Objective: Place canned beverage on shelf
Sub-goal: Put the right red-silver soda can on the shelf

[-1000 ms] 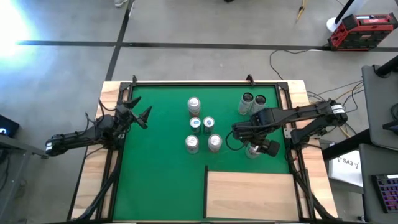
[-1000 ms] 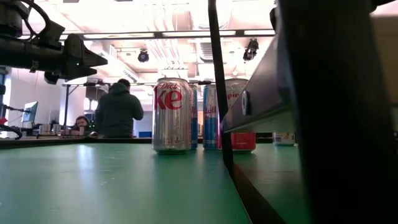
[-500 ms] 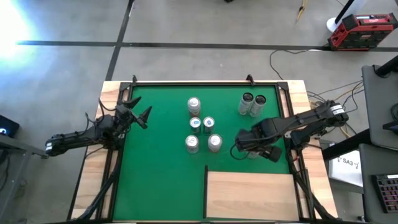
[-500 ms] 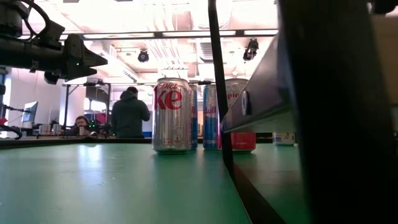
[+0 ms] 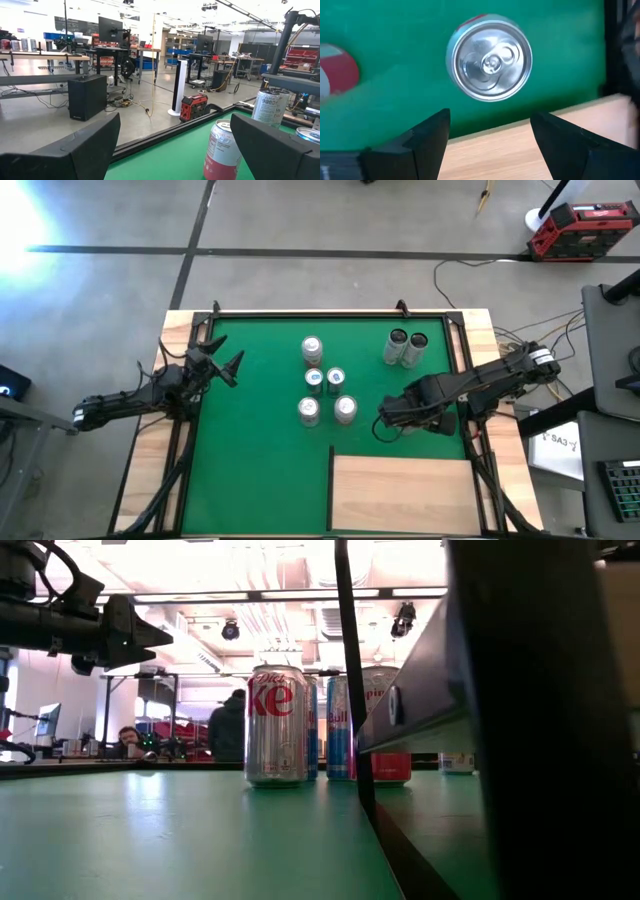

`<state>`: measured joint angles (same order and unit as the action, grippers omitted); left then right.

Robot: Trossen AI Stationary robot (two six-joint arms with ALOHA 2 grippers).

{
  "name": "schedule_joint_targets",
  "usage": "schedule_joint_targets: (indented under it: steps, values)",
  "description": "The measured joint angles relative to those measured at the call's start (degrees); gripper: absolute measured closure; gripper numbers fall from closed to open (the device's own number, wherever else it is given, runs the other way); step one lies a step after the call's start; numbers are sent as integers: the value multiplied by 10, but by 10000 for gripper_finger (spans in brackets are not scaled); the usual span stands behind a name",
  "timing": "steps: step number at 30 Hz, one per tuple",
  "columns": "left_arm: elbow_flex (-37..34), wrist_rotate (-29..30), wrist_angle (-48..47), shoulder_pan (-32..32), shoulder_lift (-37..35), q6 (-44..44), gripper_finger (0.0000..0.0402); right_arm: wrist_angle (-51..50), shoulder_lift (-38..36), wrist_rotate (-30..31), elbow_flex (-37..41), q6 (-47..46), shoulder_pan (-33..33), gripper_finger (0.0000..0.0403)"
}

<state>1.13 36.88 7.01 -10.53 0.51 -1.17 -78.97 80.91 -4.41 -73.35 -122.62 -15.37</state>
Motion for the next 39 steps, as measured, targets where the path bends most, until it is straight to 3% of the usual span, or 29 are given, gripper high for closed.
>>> schedule_joint_targets:
  steps: [4, 19, 30, 39]
  values:
    - [0, 0, 0, 0, 0, 0, 38, 15, 1, 19, 9, -100, -4, 133]
    - [0, 0, 0, 0, 0, 0, 38, 30, 1, 40, 45, -85, -8, 131]
    - [0, 0, 0, 0, 0, 0, 38, 17, 1, 50, 57, -91, -8, 41]
    - [0, 0, 0, 0, 0, 0, 38, 18, 2, 92, 82, -90, -7, 34]
